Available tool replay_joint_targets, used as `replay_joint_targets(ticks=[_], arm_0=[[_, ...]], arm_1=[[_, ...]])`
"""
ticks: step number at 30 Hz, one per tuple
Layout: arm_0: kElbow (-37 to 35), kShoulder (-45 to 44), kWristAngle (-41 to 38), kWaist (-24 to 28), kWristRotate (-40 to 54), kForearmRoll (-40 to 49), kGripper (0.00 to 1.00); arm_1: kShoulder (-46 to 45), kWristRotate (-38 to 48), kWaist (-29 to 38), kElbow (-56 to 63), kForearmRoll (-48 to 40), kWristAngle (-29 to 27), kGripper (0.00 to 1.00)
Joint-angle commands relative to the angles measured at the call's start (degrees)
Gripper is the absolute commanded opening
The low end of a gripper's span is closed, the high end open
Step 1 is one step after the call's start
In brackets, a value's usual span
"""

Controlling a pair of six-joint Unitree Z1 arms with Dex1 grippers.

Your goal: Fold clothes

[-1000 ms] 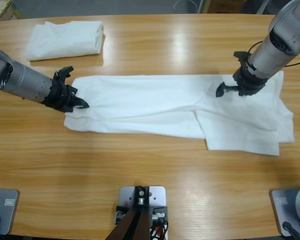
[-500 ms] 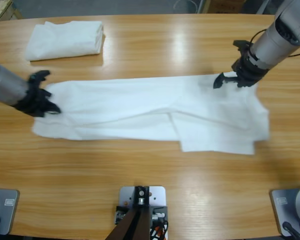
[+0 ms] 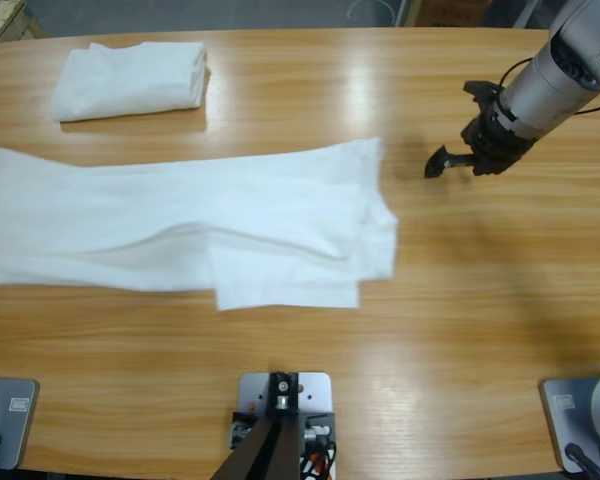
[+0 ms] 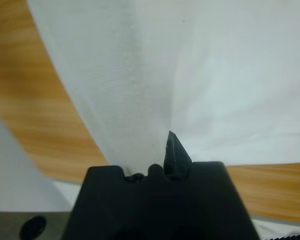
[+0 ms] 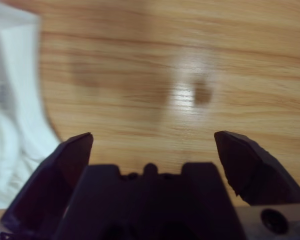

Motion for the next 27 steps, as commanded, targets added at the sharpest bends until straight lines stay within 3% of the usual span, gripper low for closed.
replay_joint_targets(ticks=[1, 3, 9, 13, 18, 27], arm_0=[[-10.66, -3.22, 5.31, 1.33, 2.30, 11.70, 0.000], [-14.23, -3.18, 4.36, -2.24, 1.76, 13.79, 0.000], [-21.31, 1.93, -4.94, -25.29, -8.58, 14.70, 0.000], [-28.20, 7.00, -9.65, -35.16, -14.41, 14.77, 0.000], [-38.14, 12.55, -12.48, -41.83, -17.21, 17.76, 0.000], [-45.03, 20.14, -15.13, -44.36, -17.67, 17.85, 0.000]], arm_1=[[0.49, -1.12, 0.62, 0.24, 0.51, -0.66, 1.000], [0.47, -1.14, 0.60, 0.21, 0.50, -0.77, 1.000], [0.64, -1.14, 0.60, 0.24, -0.03, -0.58, 1.000], [0.84, -1.14, 0.64, 0.54, -0.54, -0.47, 1.000], [1.36, -1.44, 0.60, 0.58, -0.81, -0.51, 1.000], [2.03, -1.82, 0.62, 0.84, -0.81, -0.59, 1.000]])
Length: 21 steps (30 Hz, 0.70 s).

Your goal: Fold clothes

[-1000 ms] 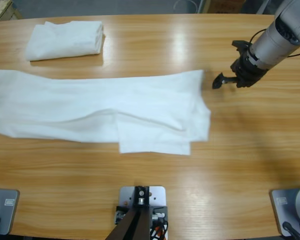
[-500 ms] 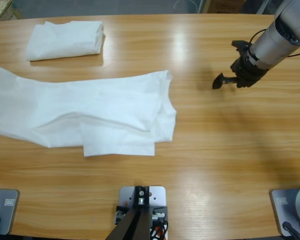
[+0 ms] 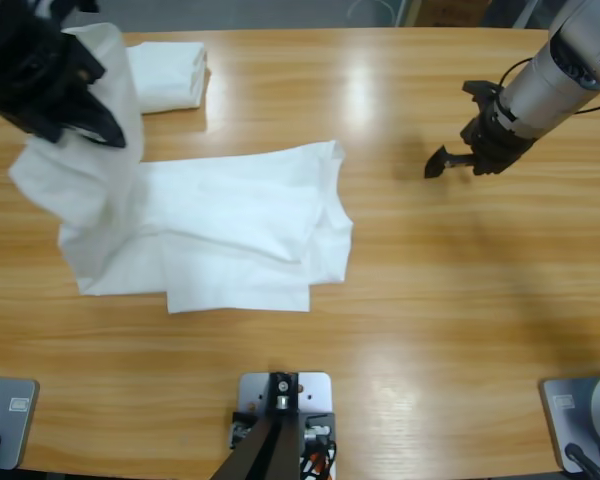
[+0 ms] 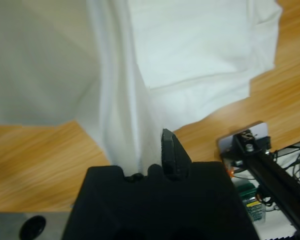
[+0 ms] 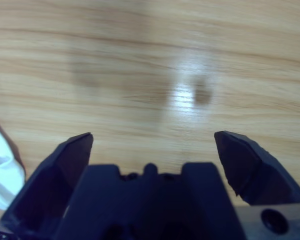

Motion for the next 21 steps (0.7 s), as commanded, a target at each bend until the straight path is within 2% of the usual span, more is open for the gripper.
replay_joint_targets(ticks=[1, 10, 17, 21], arm_0=[[-5.44, 9.22, -2.92, -2.54, -0.91, 0.83, 0.000], [-14.41, 16.20, -5.57, -4.82, -2.10, 1.18, 0.000], [-15.50, 19.47, -6.41, -6.14, -2.37, 1.18, 0.000], [-18.56, 21.21, -6.61, -6.14, -3.10, 1.18, 0.000]], arm_1=[[2.22, -0.93, 0.59, 0.77, -0.64, -0.56, 1.000], [2.84, -1.46, 0.59, 0.77, -0.64, -0.60, 1.000], [3.09, -1.55, 0.59, 0.70, -0.64, -0.56, 1.000], [3.33, -1.65, 0.59, 0.94, -0.62, -0.51, 1.000]])
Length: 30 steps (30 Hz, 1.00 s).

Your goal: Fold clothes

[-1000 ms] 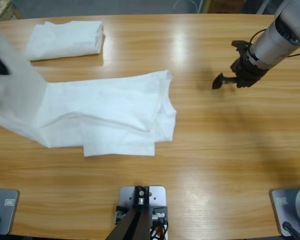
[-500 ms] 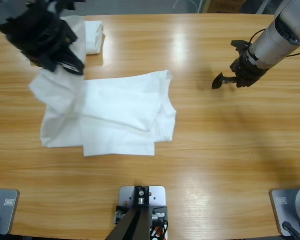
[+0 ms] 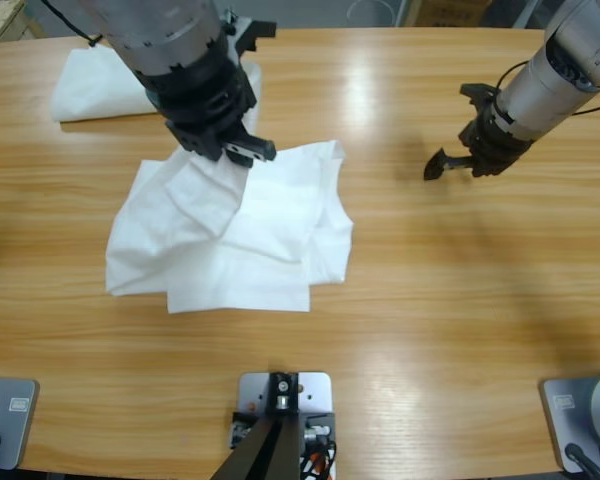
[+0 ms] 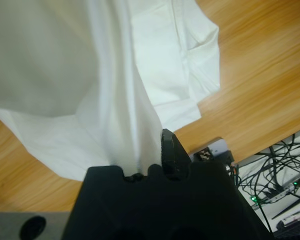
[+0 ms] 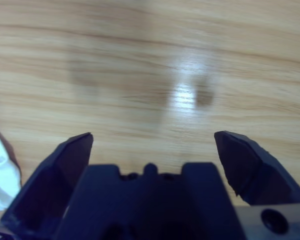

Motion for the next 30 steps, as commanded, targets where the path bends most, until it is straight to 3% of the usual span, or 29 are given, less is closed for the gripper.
replay_joint_targets(ticks=[1, 8, 18, 19, 20, 21, 30], arm_0=[[-4.36, 6.59, -1.03, -0.59, -1.54, 0.83, 0.000], [-10.03, 10.62, -2.96, -0.61, -2.66, 1.08, 0.000], [-10.32, 11.99, -5.23, -1.24, -2.10, 2.59, 0.030], [-10.86, 12.11, -5.20, -1.35, -2.22, 2.63, 0.538], [-11.48, 12.16, -5.20, -1.40, -2.42, 2.59, 0.943], [-12.23, 12.15, -5.16, -1.40, -2.73, 2.63, 0.994], [-19.03, 12.78, -4.86, -1.98, -5.07, 3.35, 0.996]], arm_1=[[2.90, -0.90, 0.59, 0.94, -0.61, -0.47, 1.000], [3.32, -0.92, 0.59, 1.56, -0.70, -0.56, 1.000], [3.52, -0.92, 0.59, 1.56, -1.05, -0.51, 1.000], [3.41, -0.92, 0.59, 1.56, -1.05, -0.54, 1.000], [3.31, -0.92, 0.59, 1.56, -1.05, -0.56, 1.000], [3.27, -0.92, 0.59, 1.56, -1.05, -0.51, 1.000], [3.01, -0.92, 0.59, 1.77, -1.05, -0.39, 1.000]])
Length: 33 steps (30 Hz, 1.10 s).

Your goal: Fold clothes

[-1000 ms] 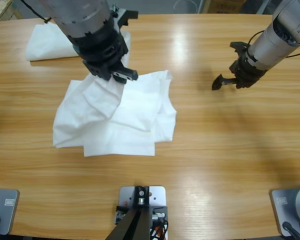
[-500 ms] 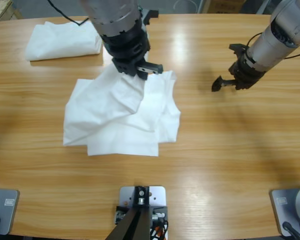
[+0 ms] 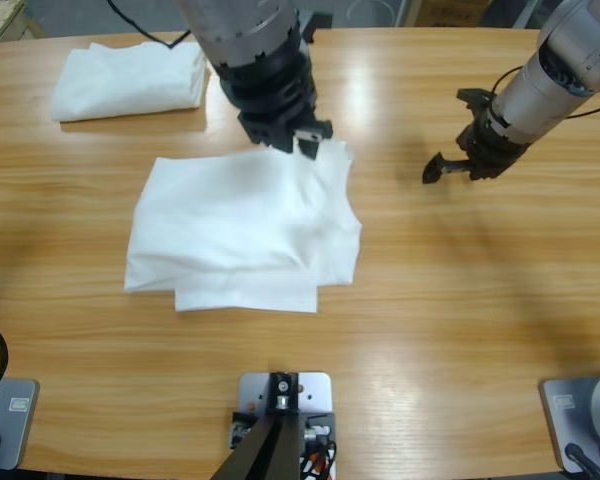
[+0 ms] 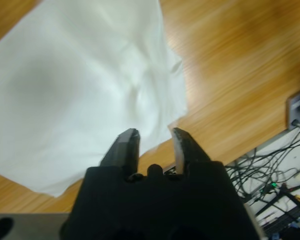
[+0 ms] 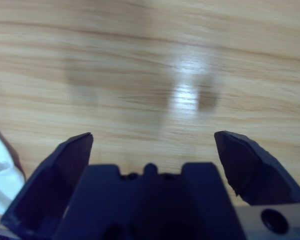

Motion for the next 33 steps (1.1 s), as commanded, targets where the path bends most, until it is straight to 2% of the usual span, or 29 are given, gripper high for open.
replay_joint_targets(ticks=[1, 4, 5, 7, 8, 9, 11, 13, 14, 15, 16, 17, 18, 21, 24, 29, 33], arm_0=[[-4.08, 3.74, 0.71, -0.90, -1.43, 2.52, 0.996], [-3.04, 1.40, 7.22, 1.44, -1.56, 9.25, 1.000], [0.13, -0.14, 8.66, 2.63, -1.59, 9.81, 0.999], [7.68, -3.78, 10.03, 5.59, -1.56, 9.04, 0.983], [11.43, -5.89, 10.54, 7.03, -1.52, 7.28, 0.960], [15.23, -8.26, 10.94, 8.36, -1.47, 4.73, 0.904], [22.08, -12.25, 10.92, 10.70, -1.22, 0.48, 0.722], [29.43, -15.24, 10.89, 11.35, -0.92, -3.56, 0.688], [33.56, -16.75, 10.89, 11.14, -0.85, -5.85, 0.674], [38.39, -18.37, 10.89, 10.69, -0.89, -8.77, 0.620], [43.72, -20.09, 10.89, 10.30, -1.08, -12.34, 0.480], [48.78, -21.76, 10.89, 9.88, -1.33, -16.20, 0.135], [53.23, -23.21, 10.80, 9.37, -1.47, -19.95, 0.000], [63.60, -25.61, 10.77, 8.24, -1.10, -28.61, 0.000], [70.88, -26.55, 11.00, 7.71, -3.30, -34.50, 0.000], [75.50, -27.11, 15.69, 7.49, -4.77, -36.72, 0.000], [76.73, -24.74, 16.11, 7.49, -4.91, -39.44, 0.000]], arm_1=[[2.02, -0.74, 0.59, 1.58, -0.76, -0.33, 1.000], [1.49, -1.09, 0.66, 1.23, -0.69, -0.12, 1.000], [0.68, -2.38, 1.17, 0.79, -0.51, 1.32, 0.932], [-2.01, -6.19, 3.63, -0.48, -0.14, 4.99, 0.383], [-3.48, -7.44, 4.45, -1.36, 0.24, 6.24, 0.169], [-4.63, -8.11, 4.91, -2.08, 0.38, 7.73, 0.005], [-5.51, -9.58, 4.98, -3.43, 0.38, 11.43, 0.000], [-4.63, -9.88, 4.98, -4.52, 0.46, 14.62, 0.000], [-3.62, -10.66, 5.05, -5.31, 0.61, 18.16, 0.000], [-2.71, -11.15, 5.61, -6.54, 1.42, 19.97, 0.000], [-2.15, -11.20, 6.35, -7.68, 2.16, 20.27, 0.000], [-1.62, -11.20, 6.92, -8.74, 2.23, 21.23, 0.000], [-0.85, -11.20, 7.43, -10.00, 2.23, 22.43, 0.000], [3.69, -10.18, 8.22, -14.52, 1.56, 28.86, 0.000], [8.40, -7.58, 10.62, -18.06, -1.06, 31.41, 0.000], [14.78, -4.10, 15.49, -21.48, -5.38, 32.70, 0.000], [16.99, -2.50, 16.16, -21.55, -7.86, 32.75, 0.000]])
